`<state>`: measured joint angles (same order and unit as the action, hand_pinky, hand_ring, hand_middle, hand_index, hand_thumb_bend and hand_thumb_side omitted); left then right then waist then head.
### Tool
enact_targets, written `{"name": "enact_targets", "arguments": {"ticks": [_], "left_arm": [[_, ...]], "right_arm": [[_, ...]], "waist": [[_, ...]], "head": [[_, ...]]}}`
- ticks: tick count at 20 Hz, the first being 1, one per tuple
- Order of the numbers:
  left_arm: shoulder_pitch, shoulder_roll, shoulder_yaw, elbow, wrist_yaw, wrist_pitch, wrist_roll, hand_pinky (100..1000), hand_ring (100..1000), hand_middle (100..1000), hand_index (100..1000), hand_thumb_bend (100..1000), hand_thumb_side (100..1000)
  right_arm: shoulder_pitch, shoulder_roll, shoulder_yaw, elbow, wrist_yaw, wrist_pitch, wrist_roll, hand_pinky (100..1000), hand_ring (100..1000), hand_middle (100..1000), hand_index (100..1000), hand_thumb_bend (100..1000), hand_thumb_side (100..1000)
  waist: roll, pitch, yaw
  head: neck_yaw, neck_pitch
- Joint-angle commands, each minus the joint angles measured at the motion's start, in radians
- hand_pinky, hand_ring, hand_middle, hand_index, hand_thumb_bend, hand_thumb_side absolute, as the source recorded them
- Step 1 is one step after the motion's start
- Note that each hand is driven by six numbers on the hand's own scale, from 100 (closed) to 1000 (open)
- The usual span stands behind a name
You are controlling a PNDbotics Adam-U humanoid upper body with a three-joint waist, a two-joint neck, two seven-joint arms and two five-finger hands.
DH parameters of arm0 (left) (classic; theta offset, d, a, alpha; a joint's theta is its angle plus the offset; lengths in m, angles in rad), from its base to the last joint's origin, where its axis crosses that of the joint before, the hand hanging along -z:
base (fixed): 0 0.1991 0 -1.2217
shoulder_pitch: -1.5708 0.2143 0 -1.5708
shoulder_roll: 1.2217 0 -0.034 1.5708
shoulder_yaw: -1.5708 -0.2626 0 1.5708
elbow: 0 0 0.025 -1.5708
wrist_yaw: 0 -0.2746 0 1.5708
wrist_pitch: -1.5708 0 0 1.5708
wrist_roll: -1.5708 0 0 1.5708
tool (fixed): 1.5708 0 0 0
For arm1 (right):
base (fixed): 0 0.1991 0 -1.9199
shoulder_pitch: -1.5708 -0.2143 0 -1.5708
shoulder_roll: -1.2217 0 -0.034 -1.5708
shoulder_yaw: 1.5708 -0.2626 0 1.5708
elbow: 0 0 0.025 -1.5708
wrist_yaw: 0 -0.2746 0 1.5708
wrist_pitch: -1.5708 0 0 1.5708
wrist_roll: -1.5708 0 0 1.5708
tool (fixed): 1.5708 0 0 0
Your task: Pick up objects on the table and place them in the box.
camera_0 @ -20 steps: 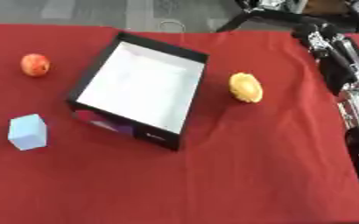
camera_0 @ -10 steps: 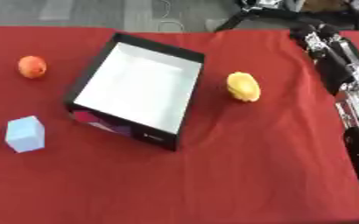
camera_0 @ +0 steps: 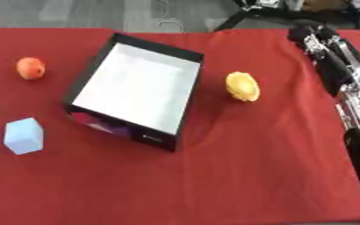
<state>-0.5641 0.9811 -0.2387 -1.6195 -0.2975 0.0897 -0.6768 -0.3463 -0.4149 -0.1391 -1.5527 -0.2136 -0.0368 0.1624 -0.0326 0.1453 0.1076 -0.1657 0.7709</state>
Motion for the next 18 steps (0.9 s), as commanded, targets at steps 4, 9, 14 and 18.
{"name": "enact_targets", "arguments": {"ticks": [4,9,14,18], "left_arm": [[-0.043,0.016,-0.048,0.078,-0.064,-0.046,-0.074,896,849,823,897,604,362],[-0.054,0.003,-0.058,0.103,-0.067,-0.061,-0.075,895,846,821,899,592,369],[-0.069,-0.013,-0.067,0.107,-0.038,-0.054,-0.077,899,842,821,902,577,380],[-0.092,-0.032,-0.086,0.102,-0.008,-0.052,-0.101,903,841,821,901,562,396]], "right_arm": [[-0.015,-0.033,0.004,-0.007,0.009,-0.004,0.01,1000,864,772,828,100,521],[-0.014,-0.031,0.008,-0.003,0.014,-0.004,0.015,1000,864,772,828,100,525],[-0.014,-0.031,0.009,-0.002,0.014,-0.004,0.017,1000,864,772,828,100,525],[-0.013,-0.032,0.01,-0.003,0.012,-0.005,0.018,1000,865,773,828,100,523]], "waist": [[0.013,-0.008,-0.003],[0.014,-0.009,-0.003],[0.013,-0.01,-0.003],[0.013,-0.012,-0.001]], "head": [[0.007,-0.001],[0.014,-0.001],[0.023,-0.001],[0.063,-0.001]]}}
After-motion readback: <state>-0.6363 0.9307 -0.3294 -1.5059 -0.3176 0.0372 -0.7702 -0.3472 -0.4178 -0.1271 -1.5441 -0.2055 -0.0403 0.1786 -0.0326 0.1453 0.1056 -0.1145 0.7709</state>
